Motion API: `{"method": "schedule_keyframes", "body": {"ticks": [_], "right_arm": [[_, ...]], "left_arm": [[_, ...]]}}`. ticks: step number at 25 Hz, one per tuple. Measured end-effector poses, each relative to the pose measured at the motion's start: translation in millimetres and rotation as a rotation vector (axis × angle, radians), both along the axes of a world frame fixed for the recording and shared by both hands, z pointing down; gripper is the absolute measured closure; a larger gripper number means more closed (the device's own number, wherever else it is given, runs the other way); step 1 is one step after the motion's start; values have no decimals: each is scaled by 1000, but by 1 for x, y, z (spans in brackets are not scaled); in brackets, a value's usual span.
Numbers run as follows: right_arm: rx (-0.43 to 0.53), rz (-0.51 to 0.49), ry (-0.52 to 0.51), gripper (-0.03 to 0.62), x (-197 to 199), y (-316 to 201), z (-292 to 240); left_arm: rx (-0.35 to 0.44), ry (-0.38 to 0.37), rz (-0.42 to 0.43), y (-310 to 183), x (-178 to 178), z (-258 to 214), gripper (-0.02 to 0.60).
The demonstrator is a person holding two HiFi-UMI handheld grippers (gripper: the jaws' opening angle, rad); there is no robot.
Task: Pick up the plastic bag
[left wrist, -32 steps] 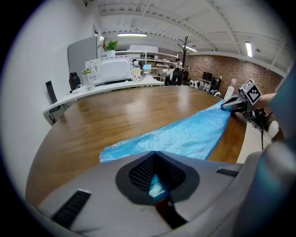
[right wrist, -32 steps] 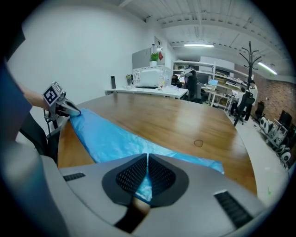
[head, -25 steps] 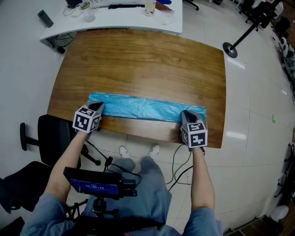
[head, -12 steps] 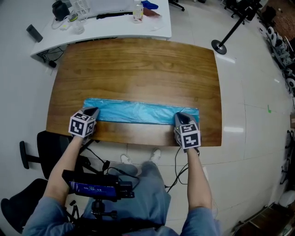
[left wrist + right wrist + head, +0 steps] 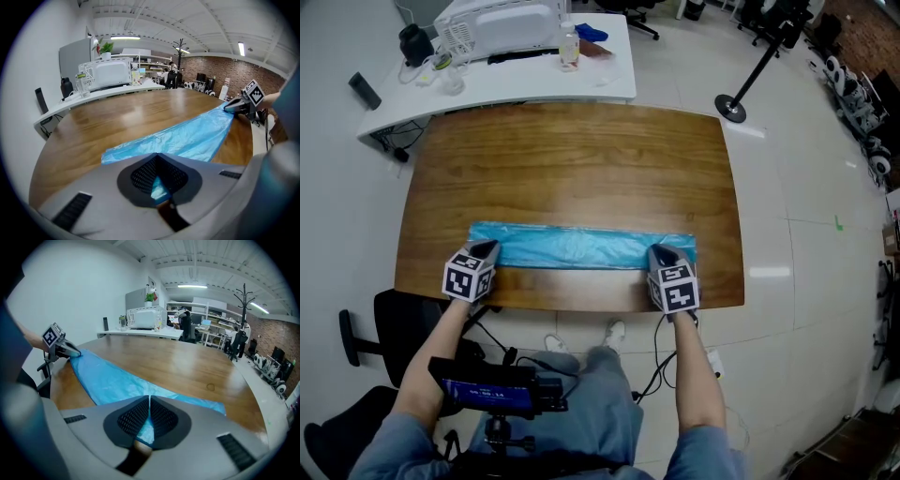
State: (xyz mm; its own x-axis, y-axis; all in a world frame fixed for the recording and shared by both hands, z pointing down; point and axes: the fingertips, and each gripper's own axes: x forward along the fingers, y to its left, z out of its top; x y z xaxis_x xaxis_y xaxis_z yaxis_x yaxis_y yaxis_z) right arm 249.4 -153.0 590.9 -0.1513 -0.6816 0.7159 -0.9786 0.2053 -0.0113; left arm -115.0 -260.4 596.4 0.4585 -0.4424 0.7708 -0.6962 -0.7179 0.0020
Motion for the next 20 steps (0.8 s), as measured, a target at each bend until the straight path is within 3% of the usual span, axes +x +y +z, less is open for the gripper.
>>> {"method": "schedule_keyframes", "body": {"ticks": [4, 9, 20], "right_arm": [[35, 27, -14, 594, 2, -4, -8], [100, 34, -19, 594, -6, -5, -27], [265, 29, -77, 594, -61, 5, -100]], "left_arm": [[58, 6, 7, -1, 1, -7, 569], [144, 72, -11, -2, 0, -33, 569], [281, 348, 43, 26, 35, -120, 569]]}}
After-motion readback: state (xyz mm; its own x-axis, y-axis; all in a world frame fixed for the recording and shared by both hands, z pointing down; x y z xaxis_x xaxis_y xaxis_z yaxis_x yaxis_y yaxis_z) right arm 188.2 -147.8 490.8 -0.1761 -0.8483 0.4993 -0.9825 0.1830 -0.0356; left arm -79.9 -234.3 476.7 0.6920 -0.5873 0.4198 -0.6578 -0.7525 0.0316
